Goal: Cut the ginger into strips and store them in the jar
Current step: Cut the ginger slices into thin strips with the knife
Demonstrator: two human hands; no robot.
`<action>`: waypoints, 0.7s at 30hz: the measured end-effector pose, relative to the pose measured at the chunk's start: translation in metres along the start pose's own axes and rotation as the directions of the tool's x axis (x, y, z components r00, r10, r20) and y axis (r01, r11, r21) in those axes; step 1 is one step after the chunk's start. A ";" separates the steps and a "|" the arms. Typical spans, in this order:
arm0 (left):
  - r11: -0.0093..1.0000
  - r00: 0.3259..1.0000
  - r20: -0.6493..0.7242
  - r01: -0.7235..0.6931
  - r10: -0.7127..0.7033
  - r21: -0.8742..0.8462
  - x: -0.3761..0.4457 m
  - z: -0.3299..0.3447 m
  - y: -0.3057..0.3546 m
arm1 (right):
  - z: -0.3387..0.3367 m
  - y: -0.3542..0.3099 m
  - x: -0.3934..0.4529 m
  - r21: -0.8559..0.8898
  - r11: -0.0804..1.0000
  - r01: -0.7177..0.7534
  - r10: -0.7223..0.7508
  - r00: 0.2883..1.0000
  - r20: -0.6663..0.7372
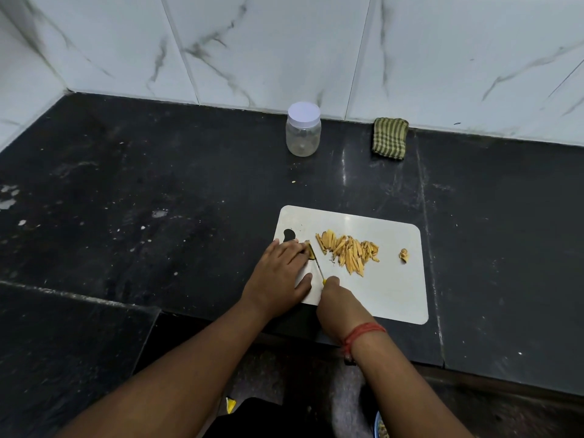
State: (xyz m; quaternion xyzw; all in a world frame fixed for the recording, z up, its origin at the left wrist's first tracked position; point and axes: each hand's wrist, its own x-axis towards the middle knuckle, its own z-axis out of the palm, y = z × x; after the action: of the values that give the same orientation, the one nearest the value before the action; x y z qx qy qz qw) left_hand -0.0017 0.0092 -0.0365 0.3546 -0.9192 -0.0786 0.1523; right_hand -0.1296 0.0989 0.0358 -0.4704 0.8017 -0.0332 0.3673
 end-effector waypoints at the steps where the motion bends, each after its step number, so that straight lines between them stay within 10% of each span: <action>1: 1.000 1.000 0.004 0.002 -0.002 0.000 0.000 0.000 0.000 | -0.002 -0.001 0.003 0.009 1.000 -0.003 0.003 1.000 -0.002; 21: 1.000 1.000 -0.004 0.004 -0.004 -0.031 0.000 -0.002 0.002 | -0.002 0.024 -0.031 0.018 0.998 0.052 -0.051 0.997 -0.066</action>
State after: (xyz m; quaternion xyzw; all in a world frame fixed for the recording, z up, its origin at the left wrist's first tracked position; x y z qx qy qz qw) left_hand -0.0020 0.0105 -0.0346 0.3544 -0.9167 -0.0924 0.1596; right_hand -0.1395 0.1364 0.0447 -0.4858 0.8006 -0.0661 0.3444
